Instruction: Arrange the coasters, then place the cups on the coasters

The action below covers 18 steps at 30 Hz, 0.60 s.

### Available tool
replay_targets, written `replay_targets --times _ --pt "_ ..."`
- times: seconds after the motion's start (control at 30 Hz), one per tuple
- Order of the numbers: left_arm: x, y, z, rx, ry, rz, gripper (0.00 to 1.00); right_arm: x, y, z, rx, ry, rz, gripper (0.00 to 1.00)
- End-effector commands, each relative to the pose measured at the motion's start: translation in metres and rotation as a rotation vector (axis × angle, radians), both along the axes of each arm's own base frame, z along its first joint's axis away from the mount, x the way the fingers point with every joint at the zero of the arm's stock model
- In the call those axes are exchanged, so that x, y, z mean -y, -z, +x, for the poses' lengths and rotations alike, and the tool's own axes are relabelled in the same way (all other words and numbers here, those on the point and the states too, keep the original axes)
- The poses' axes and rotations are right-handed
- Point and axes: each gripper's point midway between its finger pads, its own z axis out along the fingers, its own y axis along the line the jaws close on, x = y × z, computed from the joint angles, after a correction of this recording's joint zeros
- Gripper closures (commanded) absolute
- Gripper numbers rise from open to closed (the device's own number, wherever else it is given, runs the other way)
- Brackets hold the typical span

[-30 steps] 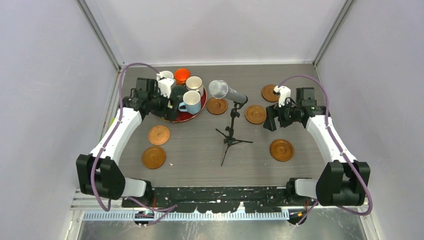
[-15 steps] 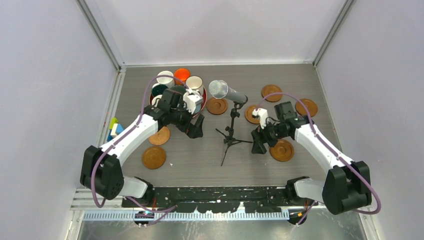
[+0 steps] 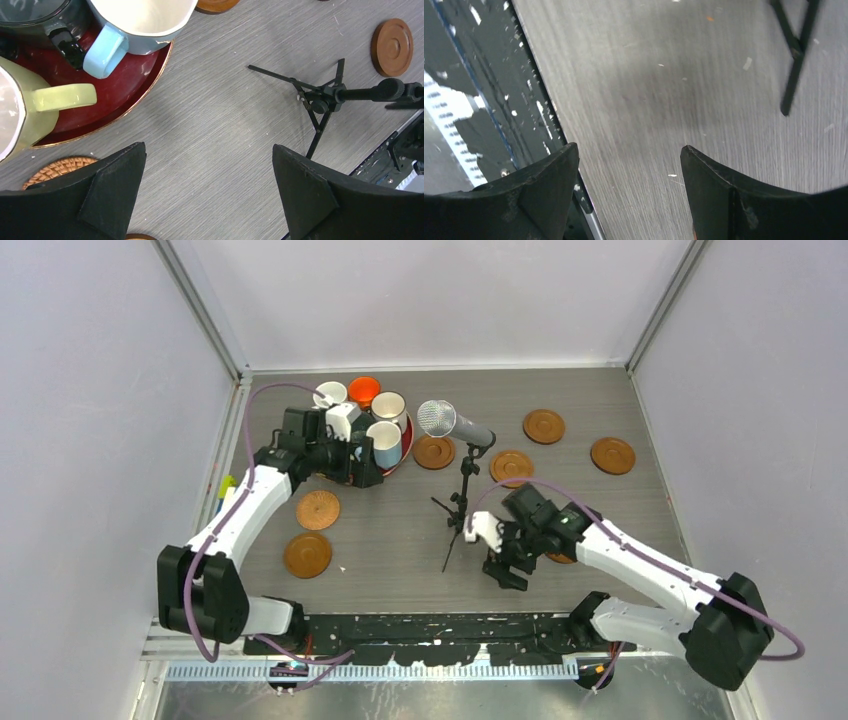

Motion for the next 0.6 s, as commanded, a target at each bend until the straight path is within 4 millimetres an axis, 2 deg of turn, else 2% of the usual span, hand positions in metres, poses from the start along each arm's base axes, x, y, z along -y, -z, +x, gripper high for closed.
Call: replay_targets --times 0.0,0.1,0.3,0.43,0.57 --pt "0.001 -0.024 0.004 0.047 -0.023 -0.059 0.00 -0.015 -0.010 -0.001 0.115 -0.162 -0.115 0.21" --pt "-0.002 -0.023 0.003 0.038 -0.044 -0.063 0.00 -0.037 -0.018 -0.009 0.162 -0.276 -0.179 0.22" --pt "-0.009 -0.024 0.002 0.022 -0.067 -0.044 0.00 -0.082 -0.043 -0.008 0.258 -0.434 -0.226 0.24" --pt "-0.014 -0.027 0.002 0.034 -0.083 -0.039 0.00 -0.106 -0.045 0.005 0.389 -0.509 -0.282 0.25" --pt "-0.019 -0.031 0.002 0.044 -0.098 -0.028 0.00 -0.114 -0.039 0.023 0.533 -0.577 -0.359 0.26"
